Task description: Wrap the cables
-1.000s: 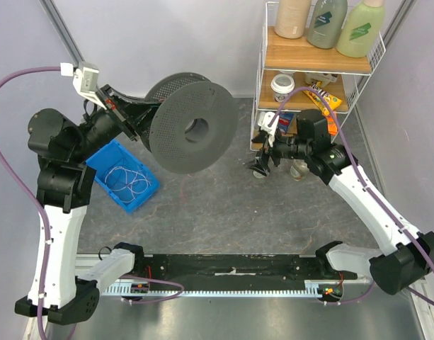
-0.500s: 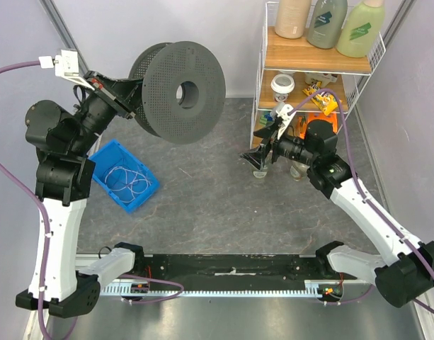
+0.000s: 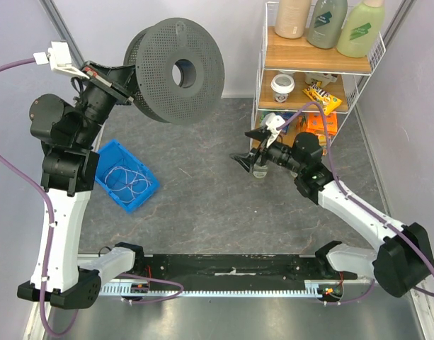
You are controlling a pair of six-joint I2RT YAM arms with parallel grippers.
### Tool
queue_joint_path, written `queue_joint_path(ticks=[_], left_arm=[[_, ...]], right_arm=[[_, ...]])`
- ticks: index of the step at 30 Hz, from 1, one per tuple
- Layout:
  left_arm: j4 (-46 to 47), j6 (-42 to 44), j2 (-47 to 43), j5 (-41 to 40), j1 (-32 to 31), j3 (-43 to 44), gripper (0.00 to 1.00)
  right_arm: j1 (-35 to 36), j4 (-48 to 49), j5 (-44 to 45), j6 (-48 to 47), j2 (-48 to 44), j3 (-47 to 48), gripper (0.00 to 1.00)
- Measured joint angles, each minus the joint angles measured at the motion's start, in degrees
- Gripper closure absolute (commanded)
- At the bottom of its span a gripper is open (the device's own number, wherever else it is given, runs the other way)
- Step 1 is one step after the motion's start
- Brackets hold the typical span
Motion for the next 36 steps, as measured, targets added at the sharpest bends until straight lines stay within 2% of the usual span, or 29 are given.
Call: queue_joint_path(ticks=[6, 8, 10, 15, 17, 19, 28, 33, 36], left_arm=[[1.55, -0.96, 0.04, -0.13, 0.00, 0.24, 0.98], [1.79, -1.44, 0.15, 0.00, 0.00, 0.63, 0.98], [2.43, -2.12, 0.24, 0.37, 0.02, 0.90, 0.98], [3.76, -3.85, 0.24, 0.98, 0.00, 1.33, 0.98], [4.09, -4.09, 0.24, 0.94, 0.00, 1.42, 0.98], [4.26, -4.22, 0.24, 0.79, 0.00, 1.42, 0.98], [2.62, -3.28, 0.26, -6.08, 0.00, 1.44, 0.98], [-2.05, -0.76, 2.03, -18.21, -0.04, 3.56, 0.98], [-8.02, 0.52, 4.59, -24.30, -0.13, 4.94, 0.98]], right_arm=[[5.95, 9.09, 1.01, -0.42, 2.91, -3.85, 0.02], [7.96, 11.41, 1.18, -0.94, 3.76, -5.05, 0.05], [9.07, 13.38, 1.51, -1.51, 4.50, -5.77, 0.17], [9.29, 18.45, 4.46, -2.95, 7.28, -5.86, 0.65], [9.27, 19.80, 5.16, -2.97, 8.20, -5.84, 0.87], [9.27, 20.74, 5.44, -3.17, 8.85, -5.77, 1.00], [9.27, 19.98, 5.20, -1.84, 8.46, -6.43, 1.00], [10.40, 12.92, 3.85, -3.93, 4.74, -9.55, 1.00], [12.90, 8.79, 2.69, -6.73, 1.88, -10.78, 1.00]])
